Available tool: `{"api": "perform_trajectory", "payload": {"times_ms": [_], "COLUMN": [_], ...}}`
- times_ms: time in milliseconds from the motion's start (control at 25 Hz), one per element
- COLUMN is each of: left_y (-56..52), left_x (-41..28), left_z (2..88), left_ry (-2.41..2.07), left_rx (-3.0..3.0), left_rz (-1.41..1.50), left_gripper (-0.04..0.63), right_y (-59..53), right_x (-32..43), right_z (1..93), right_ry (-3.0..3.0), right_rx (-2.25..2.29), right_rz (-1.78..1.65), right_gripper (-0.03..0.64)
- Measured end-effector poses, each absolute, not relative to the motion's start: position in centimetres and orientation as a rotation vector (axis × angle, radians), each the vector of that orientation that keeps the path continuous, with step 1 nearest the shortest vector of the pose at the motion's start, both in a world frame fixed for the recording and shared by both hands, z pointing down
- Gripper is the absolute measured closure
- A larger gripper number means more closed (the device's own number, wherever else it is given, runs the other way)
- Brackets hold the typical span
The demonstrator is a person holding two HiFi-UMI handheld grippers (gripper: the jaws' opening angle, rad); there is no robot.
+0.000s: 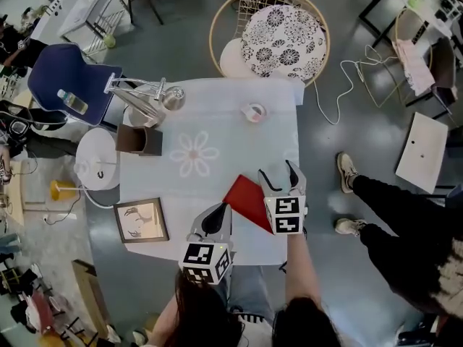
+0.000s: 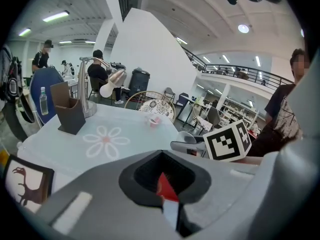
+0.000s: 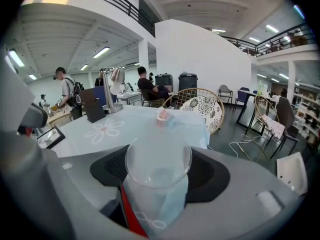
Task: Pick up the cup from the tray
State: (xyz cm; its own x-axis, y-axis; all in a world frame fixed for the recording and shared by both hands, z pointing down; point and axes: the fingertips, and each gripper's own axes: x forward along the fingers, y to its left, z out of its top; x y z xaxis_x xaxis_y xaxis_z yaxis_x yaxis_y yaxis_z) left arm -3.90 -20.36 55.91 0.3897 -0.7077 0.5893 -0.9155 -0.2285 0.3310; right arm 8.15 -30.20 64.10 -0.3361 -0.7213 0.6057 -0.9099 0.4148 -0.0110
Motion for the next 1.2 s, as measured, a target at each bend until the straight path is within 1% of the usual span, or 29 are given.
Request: {"api": "perform_trajectory", "payload": {"times_ms": [120,360,480,600,640,680,720,800,1000,1200], "left_y": [-20.3,-19.7,-19.7,-20.0,-19.9,-19.8,-19.6,-19.4,-18.9,-18.3], "left_x": [-4.1,-5.8,-6.3,-6.4,-6.4,-6.3,-6.2,-6.2,-6.3,-6.3], "left_z": [56.1,57.2,57.4,56.9,56.8,56.8,56.8,56.7,56.4,54.8], "left_ry": [-1.389,-1.433,-1.452,-1.457,-1.452,-1.446,-1.44,-1.434,-1.441,-1.45], "left_rx": [2.021,1.987,1.979,1.975,1.98,1.985,1.99,1.996,2.007,2.019], "left_rz": [0.431,0.441,0.463,0.457,0.46,0.466,0.471,0.472,0.47,0.443], "left_gripper": [0.595,0.595,0.595,0.595,0.595,0.595,0.594,0.595,0.595,0.595], "right_y": [-30.1,-30.3,-30.1,-30.1,-30.0,-29.9,-29.8,-29.7,-29.5,-27.7], "right_x": [8.1,9.1,9.4,9.3,9.1,9.0,8.9,8.8,9.1,9.7], "right_z": [64.7,65.9,66.4,66.0,65.9,65.7,65.5,64.9,62.7,58.6], "right_ry": [-2.125,-2.107,-2.094,-2.128,-2.144,-2.16,-2.174,-2.199,-2.254,-2.267], "right_rx": [1.353,1.388,1.384,1.384,1.38,1.376,1.376,1.386,1.422,1.478], "right_rz": [0.457,0.525,0.52,0.532,0.545,0.557,0.567,0.572,0.576,0.484], "right_gripper": [0.268,0.272,0.293,0.291,0.28,0.246,0.226,0.21,0.209,0.21]}}
